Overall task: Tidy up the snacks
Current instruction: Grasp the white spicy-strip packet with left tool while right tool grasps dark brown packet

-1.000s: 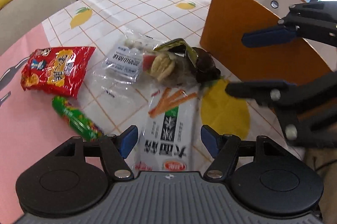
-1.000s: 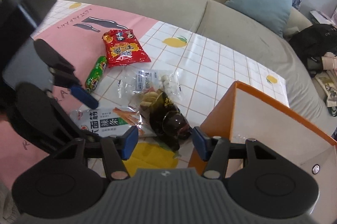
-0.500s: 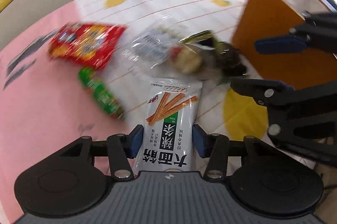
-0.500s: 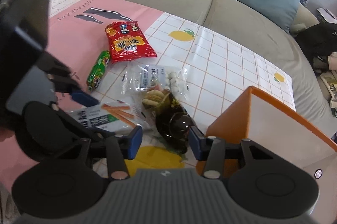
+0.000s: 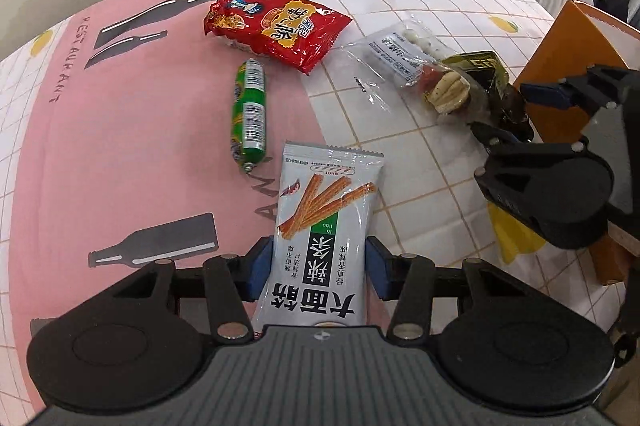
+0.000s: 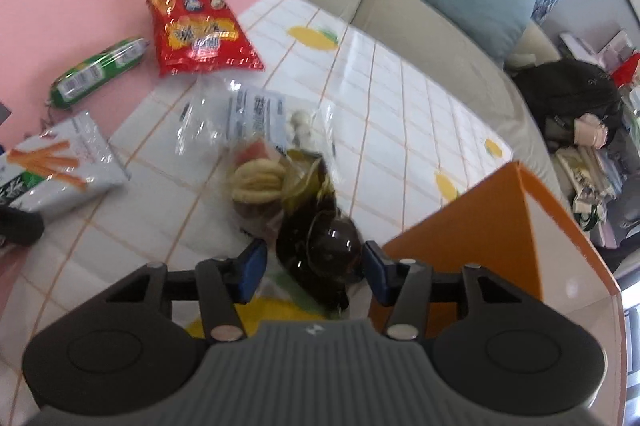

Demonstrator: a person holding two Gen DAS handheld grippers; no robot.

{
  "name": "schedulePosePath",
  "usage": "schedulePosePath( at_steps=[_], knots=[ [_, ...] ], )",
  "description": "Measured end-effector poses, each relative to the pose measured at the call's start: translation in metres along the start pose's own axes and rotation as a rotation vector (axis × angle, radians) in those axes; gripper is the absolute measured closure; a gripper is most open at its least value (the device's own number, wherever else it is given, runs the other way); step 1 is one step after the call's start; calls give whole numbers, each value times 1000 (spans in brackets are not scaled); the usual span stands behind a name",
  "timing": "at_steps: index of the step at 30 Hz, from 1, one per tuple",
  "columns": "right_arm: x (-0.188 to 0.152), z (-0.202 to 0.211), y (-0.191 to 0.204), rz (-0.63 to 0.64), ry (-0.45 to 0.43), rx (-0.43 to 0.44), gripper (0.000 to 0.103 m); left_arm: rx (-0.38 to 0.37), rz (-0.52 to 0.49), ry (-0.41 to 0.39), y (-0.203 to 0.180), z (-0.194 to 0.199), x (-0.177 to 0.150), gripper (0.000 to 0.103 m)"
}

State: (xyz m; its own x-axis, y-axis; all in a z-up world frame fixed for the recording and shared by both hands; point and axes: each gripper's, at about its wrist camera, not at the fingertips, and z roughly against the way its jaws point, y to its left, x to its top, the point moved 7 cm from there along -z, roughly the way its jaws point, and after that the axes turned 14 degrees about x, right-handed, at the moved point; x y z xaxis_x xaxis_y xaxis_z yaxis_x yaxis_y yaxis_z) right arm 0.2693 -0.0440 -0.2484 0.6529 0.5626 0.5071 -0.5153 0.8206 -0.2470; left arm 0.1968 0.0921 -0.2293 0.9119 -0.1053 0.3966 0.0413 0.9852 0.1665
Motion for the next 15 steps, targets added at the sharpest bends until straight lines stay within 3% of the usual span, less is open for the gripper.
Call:
schedulePosePath(
  at_steps=[9,15],
  knots=[
    [1,6,-1,-46,-9,40,62,-11,39,-2,-2,-3,-6,45],
    [-17,38,26,-82,-20,116,63,-20,53,-12,1,-3,-8,42]
  ],
)
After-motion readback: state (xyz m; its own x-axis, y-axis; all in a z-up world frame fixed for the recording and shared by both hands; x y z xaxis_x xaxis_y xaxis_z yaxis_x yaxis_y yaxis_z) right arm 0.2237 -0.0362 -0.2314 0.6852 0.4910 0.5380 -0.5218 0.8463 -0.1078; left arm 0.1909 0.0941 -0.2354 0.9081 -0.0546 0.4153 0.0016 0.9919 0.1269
